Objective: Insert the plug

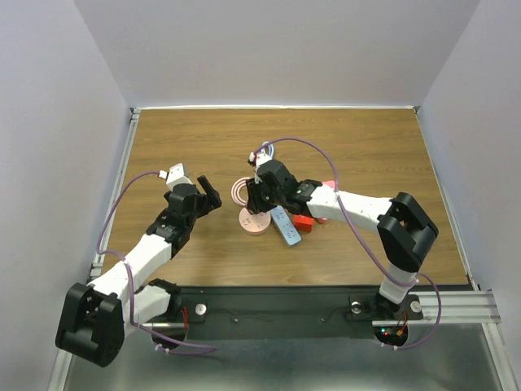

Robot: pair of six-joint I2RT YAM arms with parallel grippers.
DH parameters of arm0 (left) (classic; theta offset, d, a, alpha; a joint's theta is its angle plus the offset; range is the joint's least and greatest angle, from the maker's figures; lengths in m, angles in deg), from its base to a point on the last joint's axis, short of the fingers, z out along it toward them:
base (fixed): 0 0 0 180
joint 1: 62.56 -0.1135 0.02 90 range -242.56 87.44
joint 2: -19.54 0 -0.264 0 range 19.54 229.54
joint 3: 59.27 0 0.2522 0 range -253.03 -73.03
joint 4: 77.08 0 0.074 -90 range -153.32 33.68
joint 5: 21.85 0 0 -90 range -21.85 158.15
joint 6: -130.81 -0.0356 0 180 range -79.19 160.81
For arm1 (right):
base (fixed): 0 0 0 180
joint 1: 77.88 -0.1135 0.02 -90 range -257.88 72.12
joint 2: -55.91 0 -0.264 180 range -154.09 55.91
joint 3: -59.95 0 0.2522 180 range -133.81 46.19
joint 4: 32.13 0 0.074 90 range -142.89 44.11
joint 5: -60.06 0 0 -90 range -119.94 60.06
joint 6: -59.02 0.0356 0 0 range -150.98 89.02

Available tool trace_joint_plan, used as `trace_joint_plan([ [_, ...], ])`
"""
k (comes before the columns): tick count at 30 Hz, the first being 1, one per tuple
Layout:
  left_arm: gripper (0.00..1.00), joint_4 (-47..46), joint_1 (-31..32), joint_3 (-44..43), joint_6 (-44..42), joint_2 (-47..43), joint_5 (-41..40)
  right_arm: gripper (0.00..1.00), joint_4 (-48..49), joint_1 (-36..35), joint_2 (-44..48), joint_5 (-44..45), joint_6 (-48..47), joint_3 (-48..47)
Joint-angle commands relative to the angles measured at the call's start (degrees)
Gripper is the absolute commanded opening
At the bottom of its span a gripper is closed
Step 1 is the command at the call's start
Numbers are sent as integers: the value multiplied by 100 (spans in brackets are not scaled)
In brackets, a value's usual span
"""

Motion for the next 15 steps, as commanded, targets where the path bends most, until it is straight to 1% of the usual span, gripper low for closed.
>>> trace_joint_plan([
  [1,91,-124,-36,-4,-225,49,146,1,294,-140,-133,321,143,-308],
  [6,91,-133,-53,13,-278,154,269,0,294,-254,-195,523,249,-283],
  [15,91,-98,-62,13,-331,-21,269,0,215,-394,-257,681,284,-248],
])
